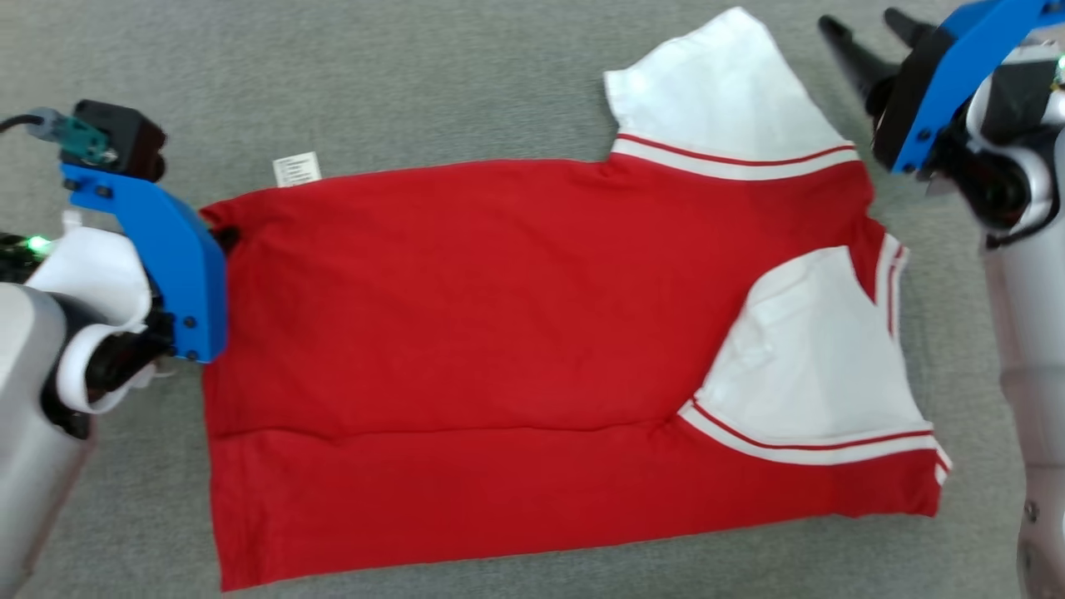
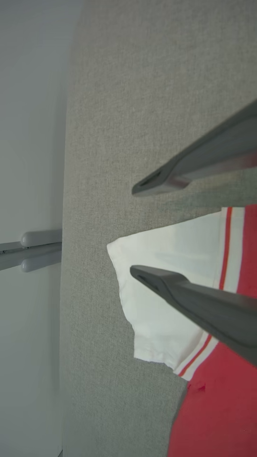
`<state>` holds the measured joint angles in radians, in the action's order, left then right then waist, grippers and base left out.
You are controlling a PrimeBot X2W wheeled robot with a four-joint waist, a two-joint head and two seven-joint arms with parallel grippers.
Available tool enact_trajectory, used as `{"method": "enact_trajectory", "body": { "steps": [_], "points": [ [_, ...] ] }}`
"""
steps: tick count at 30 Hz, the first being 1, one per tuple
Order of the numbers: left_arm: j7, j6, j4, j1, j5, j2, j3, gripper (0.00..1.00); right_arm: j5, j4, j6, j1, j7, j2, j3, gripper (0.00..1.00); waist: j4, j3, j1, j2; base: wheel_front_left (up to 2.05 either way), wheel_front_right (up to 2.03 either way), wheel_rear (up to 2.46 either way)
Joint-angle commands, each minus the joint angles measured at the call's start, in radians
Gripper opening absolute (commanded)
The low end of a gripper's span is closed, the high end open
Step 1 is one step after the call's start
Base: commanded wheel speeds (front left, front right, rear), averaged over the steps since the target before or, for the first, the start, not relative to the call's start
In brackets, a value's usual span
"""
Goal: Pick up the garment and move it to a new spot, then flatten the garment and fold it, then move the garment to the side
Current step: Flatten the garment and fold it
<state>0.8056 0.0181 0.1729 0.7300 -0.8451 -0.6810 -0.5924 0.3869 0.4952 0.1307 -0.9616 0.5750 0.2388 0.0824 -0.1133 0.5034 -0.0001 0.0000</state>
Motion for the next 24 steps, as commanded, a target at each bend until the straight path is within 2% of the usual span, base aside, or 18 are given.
{"method": "enact_trajectory", "body": {
  "steps": [1, 6, 11, 19, 21, 24],
  "points": [
    [-0.001, -0.008, 0.002, -0.02, -0.002, 0.017, -0.017, 0.0, -0.017, 0.017, 0.0, -0.032, -0.003, -0.005, -0.008, 1.0, 0.025, 0.019, 0.0001, 0.0, 0.0, 0.0, 0.0],
    [-0.042, -0.036, -0.01, 0.014, 0.021, 0.06, -0.039, 0.0, -0.119, 0.169, 0.0, -0.122, 0.007, -0.021, -0.068, 1.0, 0.095, 0.053, 0.0001, 0.0, 0.0, 0.0, 0.0],
    [-0.08, -0.065, -0.013, 0.035, 0.019, 0.108, -0.054, 0.0, -0.205, 0.265, 0.0, -0.171, -0.022, -0.017, -0.104, 1.0, 0.151, 0.084, 0.0001, 0.0, 0.0, 0.0, 0.0],
    [-0.108, -0.082, 0.001, 0.039, 0.026, 0.126, -0.07, 0.0, -0.3, 0.366, 0.0, -0.176, 0.047, 0.005, -0.04, 0.99, 0.165, 0.102, 0.0001, 0.0, 0.0, 0.0, 0.0],
    [-0.115, -0.085, 0.006, 0.042, 0.027, 0.126, -0.068, 0.0, -0.287, 0.371, 0.0, -0.177, 0.053, 0.008, -0.017, 0.0, 0.163, 0.101, 0.0001, 0.0, 0.0, 0.0, 0.0],
    [-0.132, -0.076, 0.017, 0.046, 0.035, 0.12, -0.06, 0.0, -0.258, 0.364, 0.0, -0.176, 0.041, 0.017, 0.021, 0.0, 0.152, 0.098, 0.0001, 0.0, 0.0, 0.0, 0.0]
  ]
}}
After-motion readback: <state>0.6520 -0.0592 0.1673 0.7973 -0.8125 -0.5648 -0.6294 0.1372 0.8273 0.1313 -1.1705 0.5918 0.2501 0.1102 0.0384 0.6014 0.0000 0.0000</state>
